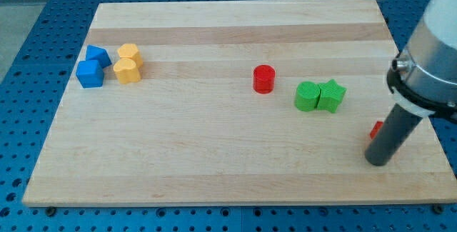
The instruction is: Move arm near red circle
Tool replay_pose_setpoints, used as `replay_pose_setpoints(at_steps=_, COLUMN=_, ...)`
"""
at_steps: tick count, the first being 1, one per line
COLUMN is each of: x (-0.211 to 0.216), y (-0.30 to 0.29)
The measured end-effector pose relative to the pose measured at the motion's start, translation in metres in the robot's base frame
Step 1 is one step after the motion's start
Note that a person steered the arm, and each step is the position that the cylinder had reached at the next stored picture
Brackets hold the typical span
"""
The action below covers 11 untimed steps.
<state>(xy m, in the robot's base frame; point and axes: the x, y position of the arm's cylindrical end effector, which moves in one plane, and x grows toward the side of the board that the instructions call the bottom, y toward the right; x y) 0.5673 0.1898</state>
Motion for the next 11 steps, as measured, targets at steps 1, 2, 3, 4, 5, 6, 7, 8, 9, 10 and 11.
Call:
replay_pose_setpoints(at_steps=1, x=0.0, y=-0.029)
replay_pose_setpoints(at_steps=2, x=-0.01, y=-0.054)
replay_pose_setpoints(at_steps=3, x=-0.044, y=-0.083)
replay_pose_setpoints(at_steps=4, x=-0.07, y=-0.113)
replay_pose_setpoints(at_steps=5, x=-0.086, y=-0.14)
replay_pose_setpoints(at_steps=6, x=-0.095, y=-0.152)
replay_pose_setpoints(at_steps=7, x=-0.1, y=-0.156)
replay_pose_setpoints(at_steps=8, x=-0.102, y=-0.162)
replay_pose_setpoints(at_steps=9, x=-0.103, y=-0.195)
replay_pose_setpoints(at_steps=10, x=-0.127, y=-0.204)
replay_pose_setpoints(at_steps=11, x=-0.152, y=-0.204)
